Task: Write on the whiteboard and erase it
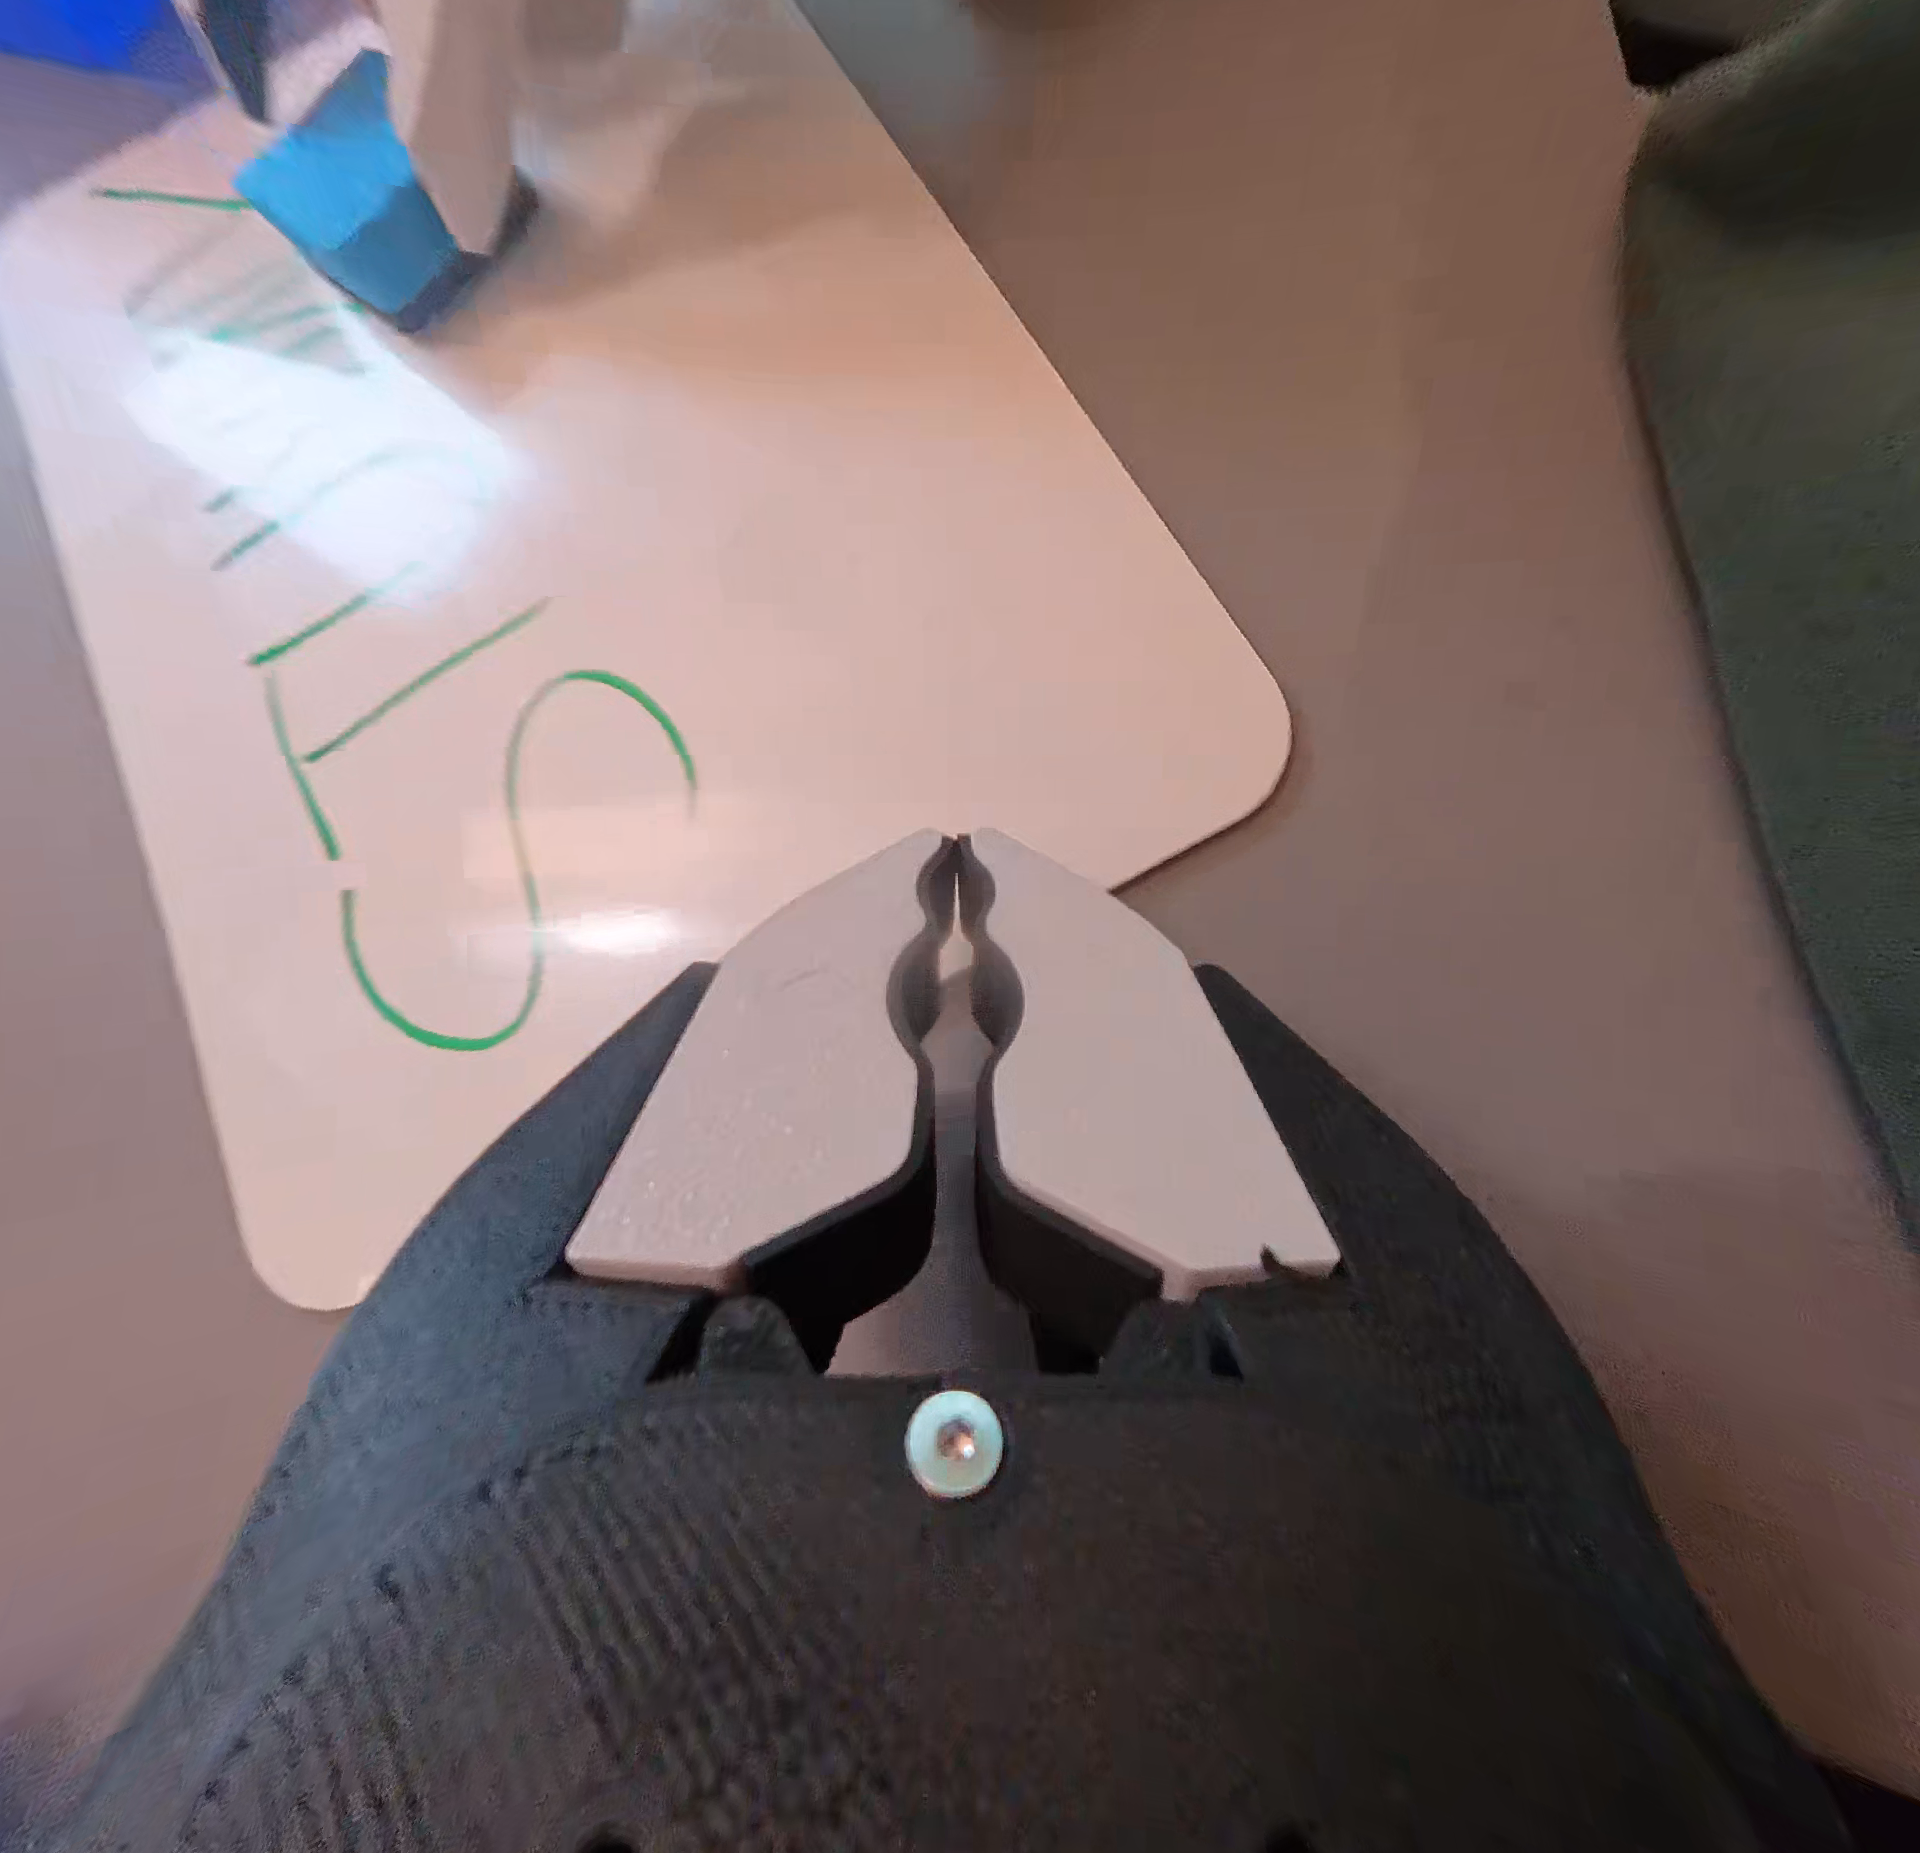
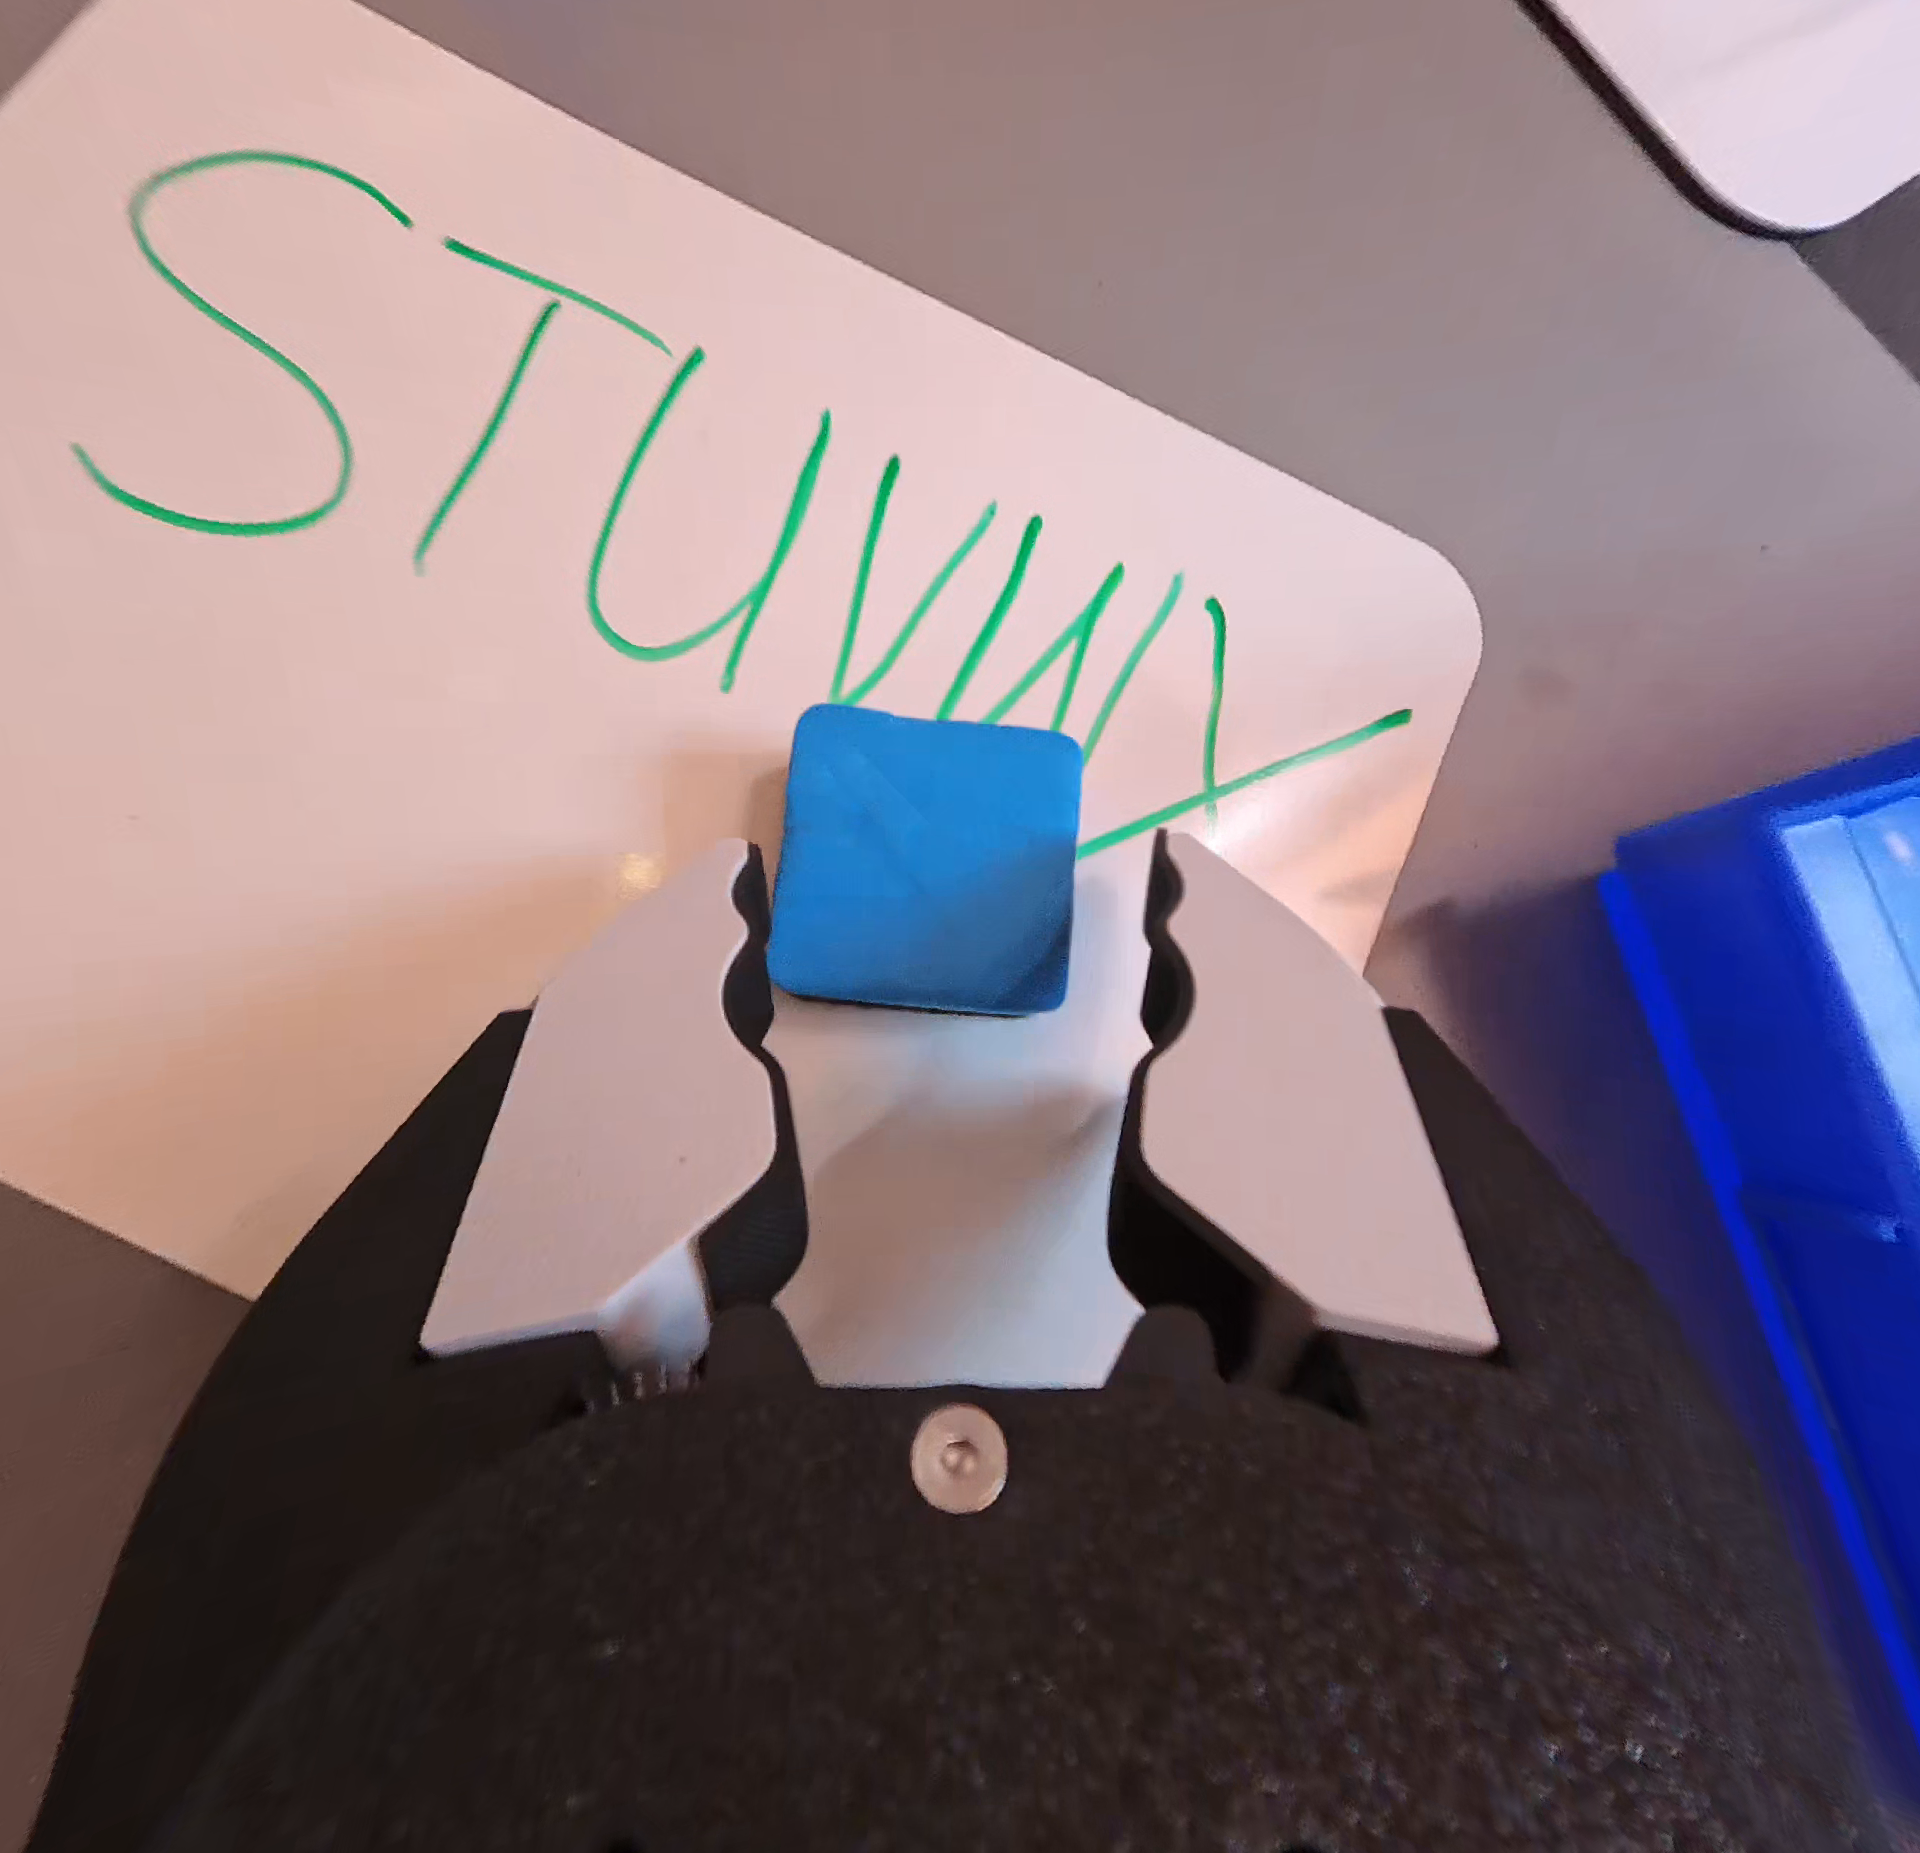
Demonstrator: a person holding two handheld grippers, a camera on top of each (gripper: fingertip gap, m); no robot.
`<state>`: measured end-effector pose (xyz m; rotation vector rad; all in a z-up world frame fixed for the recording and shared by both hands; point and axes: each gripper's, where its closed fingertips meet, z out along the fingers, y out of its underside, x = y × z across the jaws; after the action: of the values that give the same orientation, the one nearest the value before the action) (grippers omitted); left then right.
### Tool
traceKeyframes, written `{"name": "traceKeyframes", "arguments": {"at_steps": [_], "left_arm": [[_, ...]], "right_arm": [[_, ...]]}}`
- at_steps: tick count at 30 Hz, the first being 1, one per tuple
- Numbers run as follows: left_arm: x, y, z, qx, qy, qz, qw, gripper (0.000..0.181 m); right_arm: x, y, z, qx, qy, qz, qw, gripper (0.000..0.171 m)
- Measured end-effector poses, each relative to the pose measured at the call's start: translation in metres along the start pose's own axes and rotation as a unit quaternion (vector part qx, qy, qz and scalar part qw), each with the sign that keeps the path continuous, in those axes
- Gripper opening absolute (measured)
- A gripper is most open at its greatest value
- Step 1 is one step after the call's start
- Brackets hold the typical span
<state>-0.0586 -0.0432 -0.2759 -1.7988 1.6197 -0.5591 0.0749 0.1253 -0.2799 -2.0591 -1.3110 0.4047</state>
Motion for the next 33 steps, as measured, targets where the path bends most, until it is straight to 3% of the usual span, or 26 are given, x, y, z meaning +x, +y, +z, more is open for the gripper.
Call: {"name": "traceKeyframes", "arguments": {"at_steps": [5,7,8,15,19,21,26,27,30,31,33], "left_arm": [[0.01,0.008,0.005,-0.028,0.02,0.012,0.999,0.0],[0.011,0.009,0.005,-0.032,0.028,0.003,0.999,0.0],[0.011,0.008,0.005,-0.031,0.028,0.0,0.999,0.0],[0.015,0.005,0.009,-0.042,0.023,-0.01,0.999,0.0],[0.017,0.005,0.009,-0.042,0.024,-0.016,0.999,0.0],[0.016,0.005,0.01,-0.043,0.018,-0.013,0.999,0.0],[0.017,0.005,0.01,-0.048,0.024,-0.017,0.998,0.0],[0.017,0.004,0.011,-0.047,0.026,-0.018,0.998,0.0],[0.015,0.005,0.01,-0.051,0.014,-0.013,0.999,0.0],[0.015,0.006,0.01,-0.051,0.012,-0.014,0.999,0.0],[0.016,0.007,0.009,-0.046,0.017,-0.021,0.999,0.0]], "right_arm": [[0.001,0.0,0.0,-0.007,0.008,0.006,1.0,0.073],[-0.001,-0.003,-0.002,-0.001,0.005,0.008,1.0,0.067],[-0.003,-0.003,-0.001,-0.001,-0.001,0.008,1.0,0.054],[-0.031,-0.028,0.02,-0.012,-0.032,-0.032,0.999,0.05],[0.053,-0.016,0.021,-0.037,0.051,0.057,0.996,0.05],[0.071,-0.008,0.016,-0.034,0.053,0.091,0.994,0.05],[-0.025,-0.037,0.032,-0.033,-0.011,-0.034,0.999,0.05],[-0.021,-0.04,0.035,-0.033,-0.011,-0.028,0.999,0.05],[0.06,-0.02,0.028,-0.039,0.048,0.071,0.996,0.05],[0.069,-0.013,0.022,-0.044,0.049,0.082,0.994,0.049],[0.041,-0.013,0.02,-0.054,0.029,0.044,0.997,0.049]]}}
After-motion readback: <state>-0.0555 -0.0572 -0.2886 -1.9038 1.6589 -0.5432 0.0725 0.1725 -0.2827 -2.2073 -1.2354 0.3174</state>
